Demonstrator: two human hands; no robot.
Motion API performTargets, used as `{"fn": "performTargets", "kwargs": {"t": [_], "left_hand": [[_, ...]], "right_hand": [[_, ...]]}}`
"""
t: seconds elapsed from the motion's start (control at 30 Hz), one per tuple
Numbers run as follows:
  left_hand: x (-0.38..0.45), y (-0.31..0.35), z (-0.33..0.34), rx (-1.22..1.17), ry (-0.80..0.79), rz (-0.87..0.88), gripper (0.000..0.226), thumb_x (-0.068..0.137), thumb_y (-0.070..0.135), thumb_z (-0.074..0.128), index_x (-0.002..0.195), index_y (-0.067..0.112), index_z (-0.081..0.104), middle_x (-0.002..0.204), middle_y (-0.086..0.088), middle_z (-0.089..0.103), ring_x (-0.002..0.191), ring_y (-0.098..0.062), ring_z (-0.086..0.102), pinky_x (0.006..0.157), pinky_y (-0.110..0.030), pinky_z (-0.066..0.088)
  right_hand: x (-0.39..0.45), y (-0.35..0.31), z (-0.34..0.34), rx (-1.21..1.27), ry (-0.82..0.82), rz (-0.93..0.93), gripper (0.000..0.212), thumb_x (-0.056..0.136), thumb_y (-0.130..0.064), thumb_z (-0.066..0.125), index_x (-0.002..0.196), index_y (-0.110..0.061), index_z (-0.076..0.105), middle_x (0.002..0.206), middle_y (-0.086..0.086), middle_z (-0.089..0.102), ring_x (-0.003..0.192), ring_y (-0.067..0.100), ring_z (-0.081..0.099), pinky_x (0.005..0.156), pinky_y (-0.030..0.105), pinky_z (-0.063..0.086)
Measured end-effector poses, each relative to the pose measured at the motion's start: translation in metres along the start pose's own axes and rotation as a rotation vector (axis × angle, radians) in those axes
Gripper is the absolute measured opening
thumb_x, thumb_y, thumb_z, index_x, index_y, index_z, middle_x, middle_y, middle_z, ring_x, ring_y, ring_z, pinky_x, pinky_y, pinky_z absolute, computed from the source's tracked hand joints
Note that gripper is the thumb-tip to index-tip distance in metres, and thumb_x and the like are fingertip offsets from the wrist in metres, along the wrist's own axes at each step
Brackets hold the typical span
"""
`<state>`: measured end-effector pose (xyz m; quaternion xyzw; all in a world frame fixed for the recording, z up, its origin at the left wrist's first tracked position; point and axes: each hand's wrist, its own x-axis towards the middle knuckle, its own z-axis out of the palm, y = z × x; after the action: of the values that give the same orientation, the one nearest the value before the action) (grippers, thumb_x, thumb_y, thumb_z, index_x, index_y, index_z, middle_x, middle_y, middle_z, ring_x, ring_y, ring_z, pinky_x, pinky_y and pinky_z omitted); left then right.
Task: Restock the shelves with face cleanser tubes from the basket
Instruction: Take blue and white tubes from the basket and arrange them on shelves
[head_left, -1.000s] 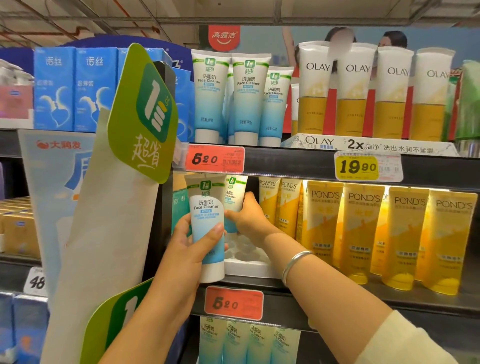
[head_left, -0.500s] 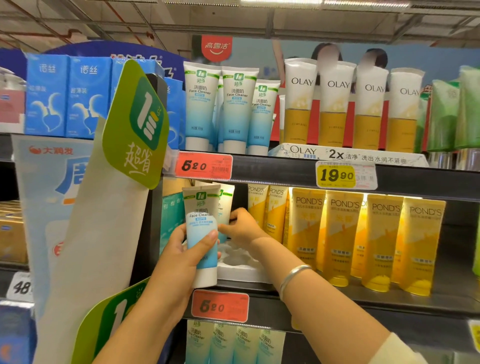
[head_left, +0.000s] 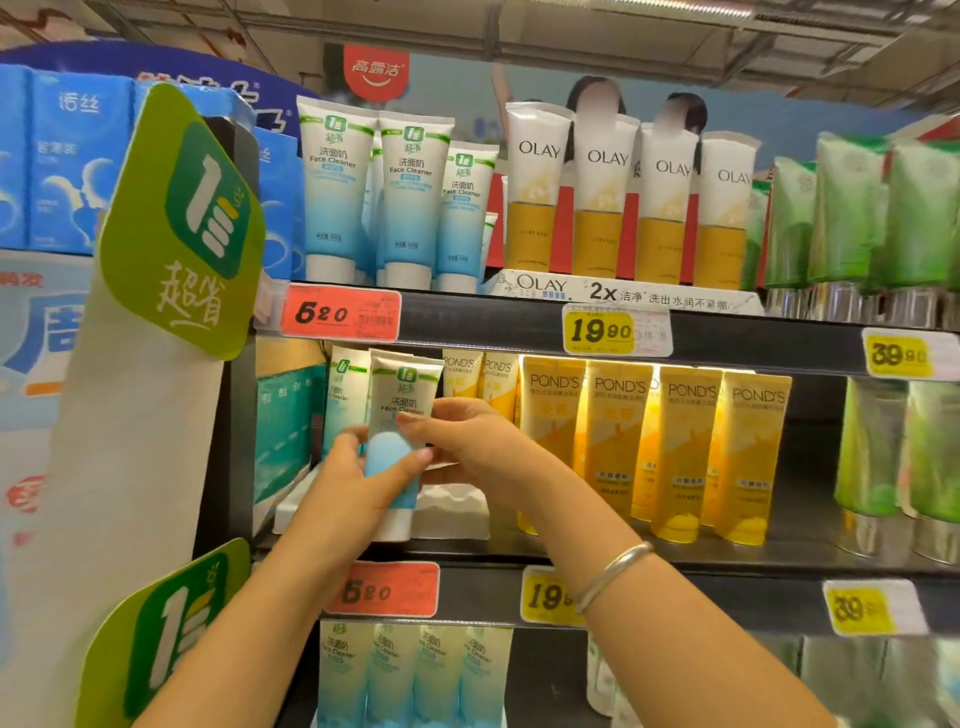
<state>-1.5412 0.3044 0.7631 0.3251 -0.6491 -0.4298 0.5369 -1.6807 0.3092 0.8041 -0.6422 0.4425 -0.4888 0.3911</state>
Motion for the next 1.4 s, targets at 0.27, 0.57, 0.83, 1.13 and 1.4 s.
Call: {"fn": "performTargets", "kwargs": {"t": [0.27, 0.57, 0.83, 1.13, 1.4], "left_hand": [[0.0, 0.001, -0.021, 0.394, 0.154, 0.205, 0.011, 0.087, 0.032, 0.06, 0.095, 0.026, 0.062, 0.088, 0.017, 0.06, 0.086, -0.001, 0.056, 0.071, -0.018, 0.042], [-0.006, -0.012, -0.026, 0.704, 0.047, 0.214, 0.009, 0.087, 0.026, 0.061, 0.094, 0.029, 0.067, 0.092, 0.013, 0.062, 0.091, -0.006, 0.056, 0.084, -0.023, 0.045], [-0.005, -0.014, -0.026, 0.667, 0.047, 0.209, 0.006, 0.088, 0.028, 0.06, 0.089, 0.032, 0.064, 0.087, 0.016, 0.061, 0.086, -0.001, 0.055, 0.08, -0.022, 0.046], [0.0, -0.014, -0.026, 0.644, 0.096, 0.234, 0.006, 0.088, 0.028, 0.06, 0.085, 0.034, 0.061, 0.079, 0.02, 0.057, 0.08, 0.004, 0.053, 0.077, -0.023, 0.049], [-0.002, -0.005, -0.022, 0.508, 0.162, 0.235, 0.007, 0.089, 0.024, 0.059, 0.092, 0.025, 0.065, 0.082, 0.014, 0.061, 0.081, -0.001, 0.057, 0.068, -0.017, 0.045]], "right_hand": [[0.02, -0.008, -0.008, 0.004, 0.31, 0.012, 0.007, 0.087, -0.028, 0.062, 0.088, -0.022, 0.059, 0.096, -0.001, 0.065, 0.089, 0.02, 0.064, 0.065, 0.028, 0.057], [0.04, 0.006, -0.002, -0.55, 0.525, -0.212, 0.034, 0.089, -0.025, 0.059, 0.114, -0.003, 0.055, 0.118, 0.013, 0.061, 0.109, 0.026, 0.058, 0.091, 0.037, 0.051], [0.06, 0.019, -0.002, -0.556, 0.594, -0.151, 0.027, 0.091, -0.025, 0.057, 0.111, -0.007, 0.054, 0.117, 0.01, 0.063, 0.106, 0.023, 0.06, 0.078, 0.026, 0.046], [0.071, 0.018, -0.003, -0.742, 0.496, -0.039, 0.034, 0.089, -0.026, 0.06, 0.117, -0.006, 0.055, 0.123, 0.01, 0.062, 0.113, 0.025, 0.058, 0.088, 0.031, 0.047], [0.047, 0.009, 0.002, -0.662, 0.496, 0.069, 0.042, 0.092, -0.033, 0.054, 0.123, -0.004, 0.048, 0.127, 0.012, 0.056, 0.114, 0.028, 0.054, 0.093, 0.036, 0.047]]}}
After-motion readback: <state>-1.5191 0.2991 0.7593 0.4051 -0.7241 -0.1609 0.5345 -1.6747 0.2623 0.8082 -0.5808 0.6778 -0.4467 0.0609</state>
